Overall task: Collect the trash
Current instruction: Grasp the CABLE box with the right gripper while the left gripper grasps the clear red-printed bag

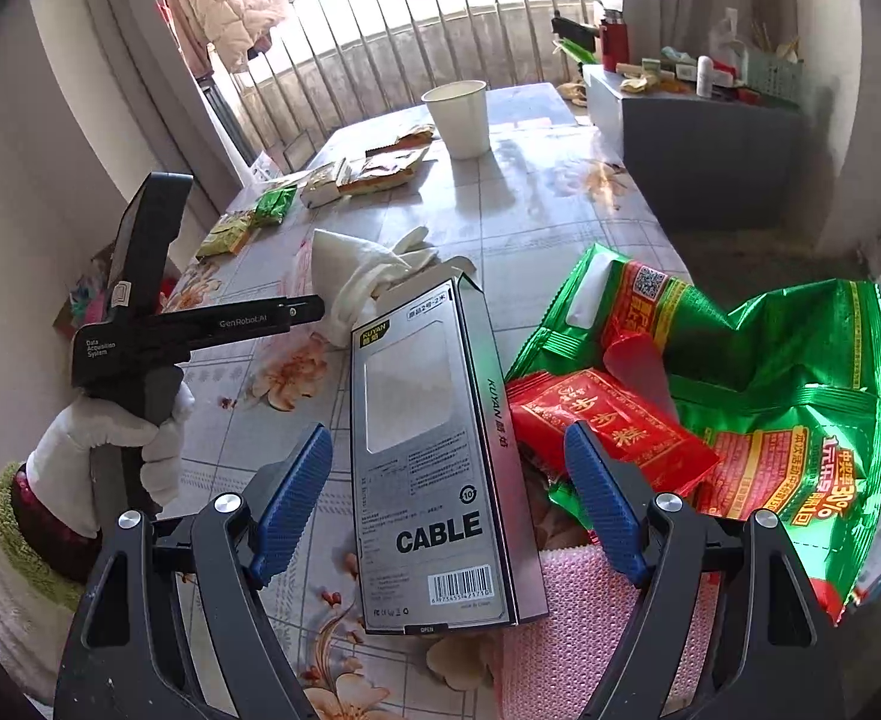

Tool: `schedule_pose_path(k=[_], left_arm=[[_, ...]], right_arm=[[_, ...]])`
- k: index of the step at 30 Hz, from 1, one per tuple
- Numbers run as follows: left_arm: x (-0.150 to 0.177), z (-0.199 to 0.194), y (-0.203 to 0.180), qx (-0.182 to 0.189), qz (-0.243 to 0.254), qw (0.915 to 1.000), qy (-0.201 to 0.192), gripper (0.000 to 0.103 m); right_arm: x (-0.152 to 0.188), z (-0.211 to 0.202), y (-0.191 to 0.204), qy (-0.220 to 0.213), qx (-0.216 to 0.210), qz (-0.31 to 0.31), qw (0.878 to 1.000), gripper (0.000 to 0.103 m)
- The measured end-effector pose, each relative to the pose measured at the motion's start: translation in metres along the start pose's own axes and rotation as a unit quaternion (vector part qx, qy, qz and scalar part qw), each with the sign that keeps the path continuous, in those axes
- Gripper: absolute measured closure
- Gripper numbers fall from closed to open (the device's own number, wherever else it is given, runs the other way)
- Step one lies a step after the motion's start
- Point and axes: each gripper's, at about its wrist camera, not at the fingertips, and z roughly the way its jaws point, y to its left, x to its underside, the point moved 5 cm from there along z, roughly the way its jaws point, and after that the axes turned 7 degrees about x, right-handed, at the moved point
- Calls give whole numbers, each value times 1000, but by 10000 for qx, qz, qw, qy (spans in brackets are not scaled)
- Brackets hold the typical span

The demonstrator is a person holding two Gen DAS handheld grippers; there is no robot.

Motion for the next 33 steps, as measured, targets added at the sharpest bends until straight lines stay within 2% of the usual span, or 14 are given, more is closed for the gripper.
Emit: schedule_pose_path(k=[4, 13, 16, 21, 24, 26, 29, 30, 33], left_arm=[[6, -5, 8, 13, -10, 10000, -13, 66], [20, -34, 29, 20, -252, 9994, -249, 79], [30, -52, 36, 39, -385, 9986, -365, 82], [59, -83, 43, 283, -638, 9959, -583, 83], [79, -99, 46, 494, -836, 9932, -648, 83], [90, -108, 47, 573, -931, 9918, -663, 83], [105, -120, 51, 585, -1003, 9906, -718, 83], [110, -124, 53, 582, -1042, 9901, -738, 83], [121, -132, 61, 563, -1172, 9884, -791, 83]], right_arm=[[1, 4, -1, 108, -84, 56, 9999, 27], [2, 6, 14, 229, -39, -223, 9995, 27], [0, 11, 20, 296, 170, -449, 9984, 27], [3, 27, 28, 566, 502, -815, 9938, 27], [10, 39, 36, 822, 511, -954, 9907, 26], [18, 43, 45, 1047, 349, -1005, 9888, 26], [32, 37, 68, 1258, -197, -1134, 9854, 27], [35, 35, 74, 1288, -266, -1173, 9844, 27], [38, 38, 77, 1311, -126, -991, 9863, 27]])
